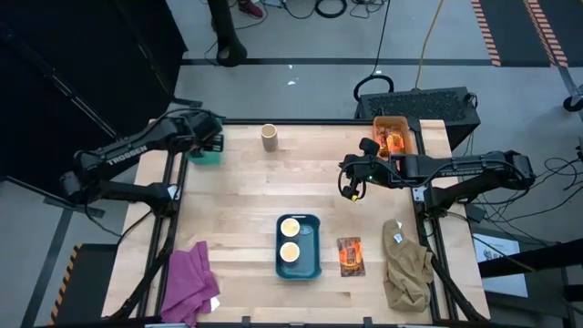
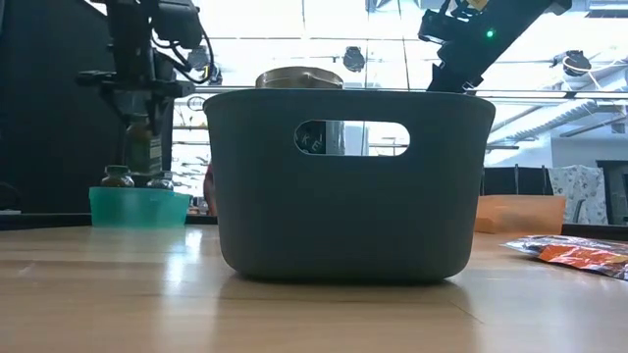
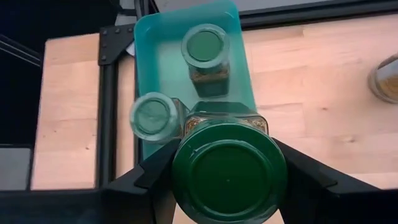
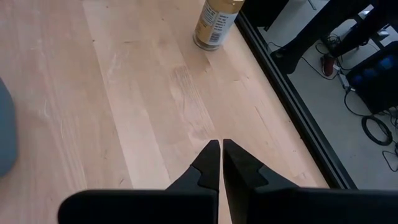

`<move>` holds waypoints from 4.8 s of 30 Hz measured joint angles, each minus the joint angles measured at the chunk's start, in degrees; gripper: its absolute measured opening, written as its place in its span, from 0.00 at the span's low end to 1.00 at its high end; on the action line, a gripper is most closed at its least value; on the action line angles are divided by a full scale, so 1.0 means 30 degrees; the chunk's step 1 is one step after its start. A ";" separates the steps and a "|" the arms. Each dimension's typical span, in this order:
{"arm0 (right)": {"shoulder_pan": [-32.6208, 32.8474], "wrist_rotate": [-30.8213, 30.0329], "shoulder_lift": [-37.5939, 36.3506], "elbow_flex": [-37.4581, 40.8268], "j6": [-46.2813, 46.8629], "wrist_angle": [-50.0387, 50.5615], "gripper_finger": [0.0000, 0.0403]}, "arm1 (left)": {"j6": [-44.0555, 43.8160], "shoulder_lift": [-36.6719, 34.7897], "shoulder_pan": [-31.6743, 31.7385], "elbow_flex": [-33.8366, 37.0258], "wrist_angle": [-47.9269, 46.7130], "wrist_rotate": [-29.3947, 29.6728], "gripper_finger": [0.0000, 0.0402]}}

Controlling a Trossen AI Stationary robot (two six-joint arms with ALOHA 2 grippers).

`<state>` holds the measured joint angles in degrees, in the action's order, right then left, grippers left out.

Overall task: Sort spices by type
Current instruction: Put the green seasoning bottle into the light blue bin

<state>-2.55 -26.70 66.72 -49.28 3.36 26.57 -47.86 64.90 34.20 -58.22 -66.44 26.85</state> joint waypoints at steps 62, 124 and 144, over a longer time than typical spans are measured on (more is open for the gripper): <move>0.0000 0.0007 0.0000 0.0015 0.0007 0.0109 0.00 | 0.4089 0.3249 0.4109 -0.0015 0.2027 -0.3476 0.52; 0.0007 0.0000 -0.0007 0.0015 0.0015 0.0233 0.00 | 0.5095 0.3257 0.4719 0.1872 0.4502 -0.3330 0.58; 0.0007 0.0000 -0.0007 0.0015 0.0015 0.0233 0.00 | 0.5229 0.3257 0.4719 0.1872 0.4475 -0.3337 0.58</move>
<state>-2.52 -26.70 66.70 -49.23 3.40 27.27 -32.18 74.67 48.36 -52.60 -53.01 16.84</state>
